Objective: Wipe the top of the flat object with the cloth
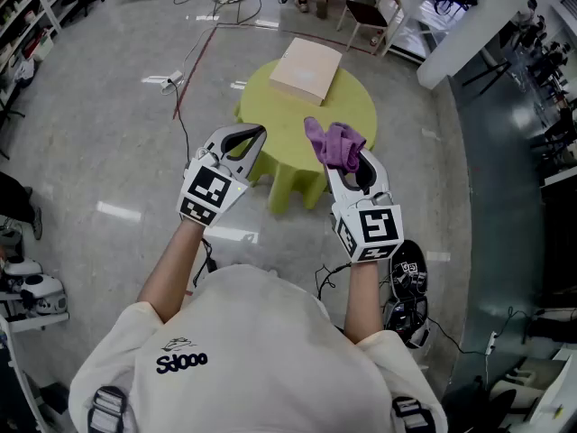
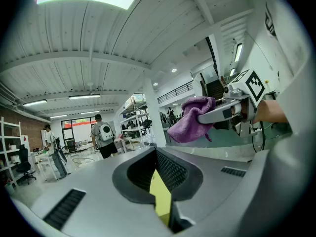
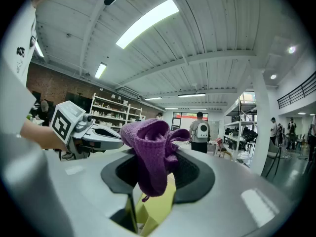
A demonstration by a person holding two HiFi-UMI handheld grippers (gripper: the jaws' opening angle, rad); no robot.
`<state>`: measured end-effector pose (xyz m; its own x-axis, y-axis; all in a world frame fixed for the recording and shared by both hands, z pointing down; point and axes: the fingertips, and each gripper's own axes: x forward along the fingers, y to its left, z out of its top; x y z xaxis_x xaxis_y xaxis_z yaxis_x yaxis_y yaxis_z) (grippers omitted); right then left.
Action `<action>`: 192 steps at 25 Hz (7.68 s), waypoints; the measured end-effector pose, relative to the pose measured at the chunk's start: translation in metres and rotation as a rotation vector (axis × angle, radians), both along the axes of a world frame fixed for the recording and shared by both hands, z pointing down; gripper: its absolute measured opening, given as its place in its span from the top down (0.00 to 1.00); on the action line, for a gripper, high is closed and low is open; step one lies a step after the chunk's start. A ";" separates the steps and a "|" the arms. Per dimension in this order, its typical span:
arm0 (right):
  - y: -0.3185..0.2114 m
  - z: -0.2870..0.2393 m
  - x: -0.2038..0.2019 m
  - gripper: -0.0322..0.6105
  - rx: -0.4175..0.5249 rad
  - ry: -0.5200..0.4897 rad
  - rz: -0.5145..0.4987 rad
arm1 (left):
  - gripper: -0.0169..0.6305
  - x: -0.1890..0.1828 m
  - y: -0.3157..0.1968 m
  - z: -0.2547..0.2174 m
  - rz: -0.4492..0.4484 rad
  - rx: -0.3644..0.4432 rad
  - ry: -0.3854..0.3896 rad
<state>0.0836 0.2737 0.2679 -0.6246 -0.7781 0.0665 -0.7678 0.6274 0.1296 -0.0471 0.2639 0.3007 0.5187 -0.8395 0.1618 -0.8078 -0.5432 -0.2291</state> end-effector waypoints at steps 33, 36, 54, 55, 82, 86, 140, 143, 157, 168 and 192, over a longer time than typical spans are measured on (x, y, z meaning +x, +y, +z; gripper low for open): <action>-0.066 0.032 0.066 0.69 -0.087 -0.053 -0.038 | 0.96 0.038 -0.053 0.031 -0.089 -0.081 -0.021; -0.082 0.043 0.060 0.69 -0.107 -0.049 -0.036 | 0.97 0.034 -0.070 0.042 -0.079 -0.101 -0.020; -0.278 0.044 -0.004 0.69 -0.119 -0.015 0.062 | 0.96 -0.034 -0.285 0.054 0.004 -0.114 -0.040; -0.290 0.045 -0.005 0.69 -0.123 -0.016 0.071 | 0.96 -0.037 -0.298 0.054 0.008 -0.110 -0.041; -0.563 0.220 0.078 0.68 -0.538 0.011 0.189 | 0.96 -0.042 -0.461 0.145 -0.138 -0.294 0.014; -0.608 0.264 0.086 0.68 -0.592 0.043 0.184 | 0.97 -0.041 -0.479 0.166 -0.177 -0.325 0.005; -0.692 0.365 -0.139 0.67 -0.518 0.420 -0.060 | 0.97 -0.131 -0.454 0.243 -0.305 -0.480 0.020; -0.682 0.364 -0.118 0.67 -0.525 0.423 -0.053 | 0.97 -0.122 -0.457 0.241 -0.291 -0.473 0.020; -0.639 0.364 0.033 0.67 -0.592 0.394 0.130 | 0.97 -0.050 -0.470 0.233 -0.170 -0.453 0.003; -0.613 0.365 0.017 0.67 -0.624 0.366 0.163 | 0.97 -0.071 -0.466 0.227 -0.186 -0.445 -0.012; -0.574 0.368 -0.071 0.67 -0.603 0.385 0.015 | 0.97 -0.102 -0.443 0.219 -0.182 -0.445 -0.032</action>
<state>0.0124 -0.2999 0.6363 -0.4602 -0.5447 0.7011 -0.7463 0.6651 0.0269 -0.1493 -0.1789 0.5193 0.3586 -0.7619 0.5393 -0.8953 -0.4443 -0.0324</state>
